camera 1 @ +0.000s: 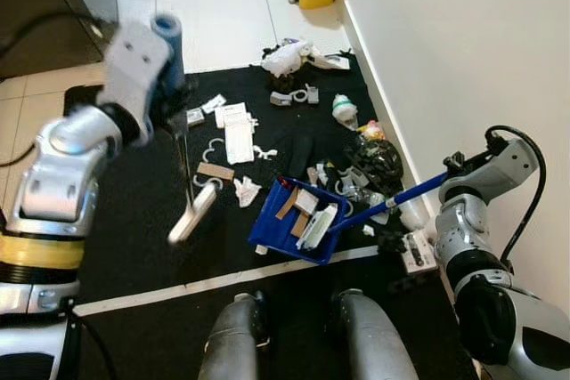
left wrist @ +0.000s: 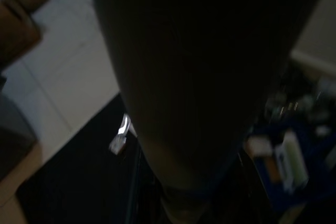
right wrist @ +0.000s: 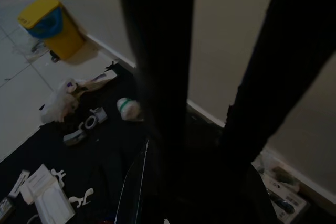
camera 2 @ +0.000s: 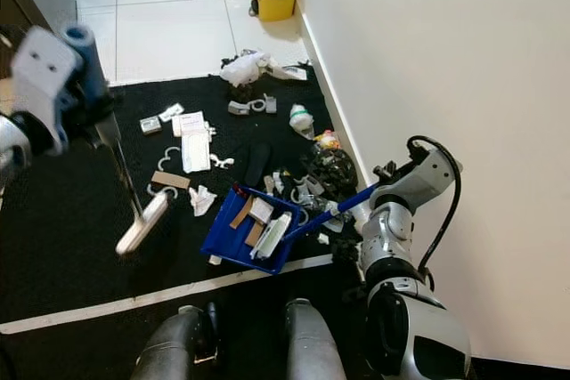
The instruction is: Sweep floor
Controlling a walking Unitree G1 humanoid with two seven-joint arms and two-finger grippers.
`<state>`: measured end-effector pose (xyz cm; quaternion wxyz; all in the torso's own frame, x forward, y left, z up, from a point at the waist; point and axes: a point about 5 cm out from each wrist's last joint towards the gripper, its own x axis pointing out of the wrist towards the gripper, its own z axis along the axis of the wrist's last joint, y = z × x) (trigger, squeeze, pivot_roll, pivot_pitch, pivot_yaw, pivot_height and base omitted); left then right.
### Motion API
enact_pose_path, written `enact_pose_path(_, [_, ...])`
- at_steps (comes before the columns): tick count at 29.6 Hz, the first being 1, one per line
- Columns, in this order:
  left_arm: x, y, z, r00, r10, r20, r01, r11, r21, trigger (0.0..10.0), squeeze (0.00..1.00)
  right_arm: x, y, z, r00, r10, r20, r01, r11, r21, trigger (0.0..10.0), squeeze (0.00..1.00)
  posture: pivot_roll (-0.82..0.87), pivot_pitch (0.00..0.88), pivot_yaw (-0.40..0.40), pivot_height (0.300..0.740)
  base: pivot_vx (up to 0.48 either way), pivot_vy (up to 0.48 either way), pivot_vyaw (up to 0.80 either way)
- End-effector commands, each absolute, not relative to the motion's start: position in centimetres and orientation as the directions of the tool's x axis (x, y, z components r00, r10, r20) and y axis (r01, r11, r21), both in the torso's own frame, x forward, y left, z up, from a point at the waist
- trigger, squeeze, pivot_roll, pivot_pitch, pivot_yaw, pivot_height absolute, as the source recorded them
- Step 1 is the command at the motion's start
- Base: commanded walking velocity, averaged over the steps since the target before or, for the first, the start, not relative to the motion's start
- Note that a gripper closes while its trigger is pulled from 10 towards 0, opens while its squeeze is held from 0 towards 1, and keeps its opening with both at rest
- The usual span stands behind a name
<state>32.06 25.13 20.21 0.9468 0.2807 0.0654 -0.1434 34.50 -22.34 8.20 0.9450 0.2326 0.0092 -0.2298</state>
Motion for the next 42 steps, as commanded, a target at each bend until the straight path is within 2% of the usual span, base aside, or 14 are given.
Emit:
enact_pose_path(1, [31.9,25.6,19.0,0.962,-0.17,-0.211,0.262,0.785,0.562,10.0,0.0,34.2,-22.9,8.2,0.881,-0.461,-0.105,0.456,0.77,0.446,10.0,0.0,0.04,0.173,-0.041,0.74,0.0,0.0,0.0])
enact_pose_path(4, [31.5,26.4,17.8,0.97,-0.106,-0.217,0.215,0.79,0.575,10.0,0.0,34.2,-23.0,8.3,0.877,-0.468,-0.106,0.459,0.755,0.468,10.0,0.0,0.05,0.171,-0.04,0.74,0.0,0.0,0.0])
enact_pose_path(6, [31.2,27.0,16.8,0.99,-0.017,-0.142,0.09,0.846,0.525,10.0,0.0,34.4,-23.2,8.4,0.871,-0.474,-0.127,0.457,0.69,0.561,10.0,0.0,0.05,0.164,-0.045,0.74,0.0,0.0,0.0])
enact_pose_path(12, [31.2,26.6,15.9,0.996,0.017,-0.088,0.029,0.874,0.486,10.0,0.0,34.6,-23.5,8.6,0.871,-0.469,-0.145,0.44,0.613,0.656,10.0,0.0,0.05,0.156,-0.042,0.74,0.0,0.0,0.0])
enact_pose_path(25, [32.1,25.1,15.8,0.999,-0.013,-0.037,0.03,0.873,0.487,10.0,0.0,35.0,-25.1,9.9,0.868,-0.486,-0.104,0.378,0.509,0.773,10.0,0.0,0.04,0.145,-0.03,0.74,0.0,0.0,0.0])
enact_pose_path(29, [32.1,25.1,15.8,0.999,-0.015,-0.036,0.031,0.873,0.487,10.0,0.0,35.1,-25.1,10.0,0.88,-0.469,-0.082,0.366,0.556,0.747,10.0,0.0,0.04,0.145,-0.03,0.74,0.0,0.0,0.0])
enact_pose_path(32, [32.1,24.9,15.7,0.999,-0.022,-0.033,0.035,0.874,0.484,10.0,0.0,35.1,-25.3,9.9,0.87,-0.483,-0.099,0.335,0.43,0.838,10.0,0.0,0.05,0.146,-0.03,0.74,0.0,0.0,0.0])
enact_pose_path(33, [32.1,24.8,15.6,0.999,-0.025,-0.033,0.038,0.874,0.484,10.0,0.0,35.2,-25.2,10.1,0.88,-0.468,-0.078,0.32,0.464,0.826,10.0,0.0,0.05,0.145,-0.029,0.74,0.0,0.0,0.0])
enact_pose_path(34, [32.1,24.7,15.6,0.999,-0.029,-0.035,0.042,0.873,0.485,10.0,0.0,35.1,-25.3,10.0,0.87,-0.482,-0.099,0.312,0.385,0.869,10.0,0.0,0.05,0.145,-0.029,0.74,0.0,0.0,0.0])
enact_pose_path(36, [32.1,24.7,15.5,0.999,-0.032,-0.035,0.045,0.873,0.486,10.0,0.0,35.1,-25.4,9.9,0.864,-0.49,-0.112,0.305,0.333,0.892,10.0,0.0,0.05,0.145,-0.029,0.74,0.0,0.0,0.0])
enact_pose_path(37, [32.1,24.5,15.4,0.999,-0.04,-0.036,0.053,0.871,0.489,10.0,0.0,35.2,-25.2,10.0,0.883,-0.461,-0.081,0.311,0.447,0.839,10.0,0.0,0.04,0.146,-0.027,0.74,0.0,0.0,0.0])
enact_pose_path(38, [32.1,24.5,15.4,0.999,-0.04,-0.036,0.053,0.871,0.489,10.0,0.0,35.2,-25.2,10.0,0.883,-0.461,-0.081,0.311,0.447,0.839,10.0,0.0,0.04,0.146,-0.027,0.74,0.0,0.0,0.0])
enact_pose_path(39, [32.2,24.4,15.4,0.998,-0.044,-0.035,0.056,0.87,0.489,10.0,0.0,35.1,-25.2,9.8,0.874,-0.475,-0.105,0.31,0.377,0.873,10.0,0.0,0.04,0.148,-0.027,0.74,0.0,0.0,0.0])
enact_pose_path(42, [32.2,24.2,15.2,0.998,-0.052,-0.034,0.062,0.869,0.492,10.0,0.0,35.0,-25.3,9.8,0.888,-0.452,-0.084,0.344,0.531,0.775,10.0,0.0,0.04,0.148,-0.028,0.74,0.0,0.0,0.0])
